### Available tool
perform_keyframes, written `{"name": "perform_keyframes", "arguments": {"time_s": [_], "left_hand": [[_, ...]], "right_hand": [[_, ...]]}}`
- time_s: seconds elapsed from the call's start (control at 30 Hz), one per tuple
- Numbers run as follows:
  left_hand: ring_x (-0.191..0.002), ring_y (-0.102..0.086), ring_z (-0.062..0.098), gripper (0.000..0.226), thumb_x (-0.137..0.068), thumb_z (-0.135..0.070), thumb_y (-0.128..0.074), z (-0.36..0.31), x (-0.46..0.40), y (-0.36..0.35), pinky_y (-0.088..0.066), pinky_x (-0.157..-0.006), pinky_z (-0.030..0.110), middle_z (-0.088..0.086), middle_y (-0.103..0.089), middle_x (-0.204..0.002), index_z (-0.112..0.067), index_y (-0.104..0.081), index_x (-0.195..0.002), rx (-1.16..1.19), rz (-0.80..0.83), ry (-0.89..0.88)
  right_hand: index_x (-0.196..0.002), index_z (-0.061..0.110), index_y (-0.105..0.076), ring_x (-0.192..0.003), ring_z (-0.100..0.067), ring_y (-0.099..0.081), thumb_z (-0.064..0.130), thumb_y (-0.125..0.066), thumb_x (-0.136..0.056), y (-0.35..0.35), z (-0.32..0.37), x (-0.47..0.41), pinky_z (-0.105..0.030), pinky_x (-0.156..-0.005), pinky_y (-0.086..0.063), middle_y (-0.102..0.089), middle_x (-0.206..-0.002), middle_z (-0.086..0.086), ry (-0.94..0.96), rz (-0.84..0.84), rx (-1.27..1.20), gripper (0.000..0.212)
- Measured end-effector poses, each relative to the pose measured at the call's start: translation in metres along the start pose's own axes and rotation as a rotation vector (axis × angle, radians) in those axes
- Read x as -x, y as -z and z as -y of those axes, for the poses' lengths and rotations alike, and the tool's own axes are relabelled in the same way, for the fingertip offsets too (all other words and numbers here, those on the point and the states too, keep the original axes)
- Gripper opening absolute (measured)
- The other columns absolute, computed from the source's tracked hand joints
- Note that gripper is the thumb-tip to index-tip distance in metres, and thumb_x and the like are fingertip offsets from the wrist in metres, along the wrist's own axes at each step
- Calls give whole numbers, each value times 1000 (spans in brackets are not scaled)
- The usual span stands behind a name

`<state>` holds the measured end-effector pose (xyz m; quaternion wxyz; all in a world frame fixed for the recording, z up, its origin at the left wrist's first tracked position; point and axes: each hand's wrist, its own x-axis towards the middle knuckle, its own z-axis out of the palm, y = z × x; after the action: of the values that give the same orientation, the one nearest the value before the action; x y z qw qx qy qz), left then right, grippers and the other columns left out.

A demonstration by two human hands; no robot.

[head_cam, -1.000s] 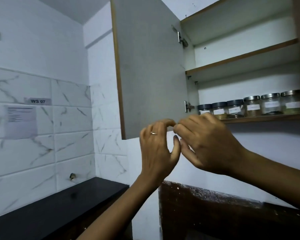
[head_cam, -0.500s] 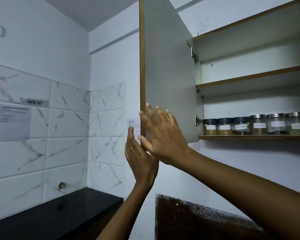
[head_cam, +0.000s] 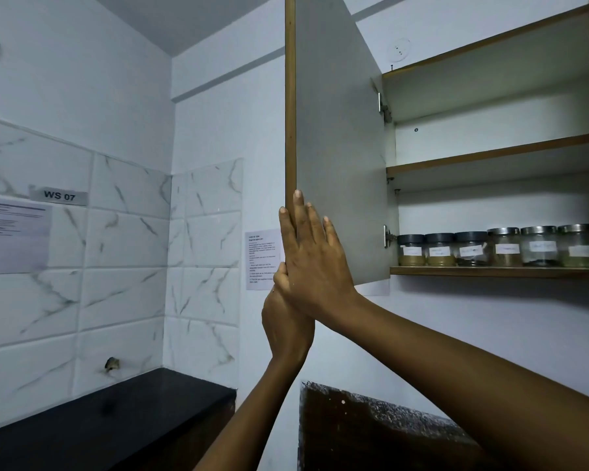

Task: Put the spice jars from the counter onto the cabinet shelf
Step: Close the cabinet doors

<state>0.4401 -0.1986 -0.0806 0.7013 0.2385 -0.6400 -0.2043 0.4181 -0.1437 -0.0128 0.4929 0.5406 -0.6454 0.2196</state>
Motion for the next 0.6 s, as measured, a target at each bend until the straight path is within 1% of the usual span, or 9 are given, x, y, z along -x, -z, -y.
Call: {"name": "perform_keyframes", "arguments": {"time_s": [0.1, 0.17, 0.23, 0.3, 0.37, 0.4, 0.47, 0.53, 0.6], "left_hand": [[-55, -51, 6, 26, -91, -17, -55, -3, 7, -4, -33, -46, 14, -3, -61, -67, -9, -53, -116, 1, 14, 11], [-54, -52, 8, 21, -90, -15, -58, -9, 11, -8, -33, -45, 16, -2, -60, -65, -7, -54, -109, 35, 16, 22], [-56, -55, 12, 20, -88, -15, -62, -18, 18, -13, -34, -46, 15, 2, -64, -68, -9, -55, -106, 66, 15, 4], [-56, -56, 13, 17, -87, -14, -63, -27, 27, -20, -34, -46, 14, 0, -62, -67, -20, -51, -96, 94, 20, -21], [-55, -54, 11, 35, -86, -11, -63, -35, 37, -28, -32, -45, 13, -1, -61, -64, -36, -39, -82, 147, 22, -42], [-54, -53, 10, 39, -86, -11, -63, -39, 42, -33, -32, -46, 13, 1, -62, -65, -38, -36, -80, 166, 30, -42], [-58, -55, 11, 29, -85, -11, -63, -48, 52, -44, -32, -48, 11, 4, -65, -71, -32, -42, -84, 194, 49, -52], [-68, -62, 17, 13, -84, -12, -65, -56, 63, -56, -39, -52, 10, 7, -69, -80, -16, -56, -93, 255, 57, -69], [-82, -66, 22, 24, -83, -13, -68, -65, 74, -69, -49, -61, 18, 10, -70, -94, -6, -61, -106, 325, 70, -102]], "right_hand": [[-150, 9, 2, -147, -31, 6, 32, -46, -87, 6, -3, 4, -44, -120, -9, 18, -156, -16, -2, -10, -21, 82], [-150, 9, 1, -147, -32, 6, 31, -46, -86, 11, -8, 9, -42, -120, -11, 18, -156, -17, -8, -20, -36, 83], [-150, 8, -4, -147, -31, 3, 28, -49, -83, 18, -14, 13, -41, -119, -16, 14, -157, -17, -15, -50, -46, 83], [-149, 7, -16, -147, -32, -4, 25, -54, -78, 26, -23, 20, -41, -116, -25, 5, -158, -17, -6, -105, -21, 82], [-144, 7, -33, -145, -34, -15, 22, -58, -71, 33, -34, 28, -41, -107, -37, -9, -158, -17, 27, -165, 27, 78], [-140, 7, -40, -143, -35, -21, 20, -59, -68, 37, -40, 32, -40, -100, -43, -16, -157, -17, 45, -191, 45, 76], [-135, 7, -48, -141, -38, -27, 18, -59, -64, 44, -54, 41, -37, -83, -52, -23, -155, -17, 66, -228, 54, 72], [-133, 7, -50, -141, -39, -24, 14, -57, -65, 50, -71, 50, -36, -71, -55, -24, -154, -17, 73, -255, 10, 68], [-132, 5, -50, -142, -39, -20, 9, -55, -68, 55, -87, 61, -37, -70, -58, -23, -154, -18, 74, -285, -39, 65]]}}
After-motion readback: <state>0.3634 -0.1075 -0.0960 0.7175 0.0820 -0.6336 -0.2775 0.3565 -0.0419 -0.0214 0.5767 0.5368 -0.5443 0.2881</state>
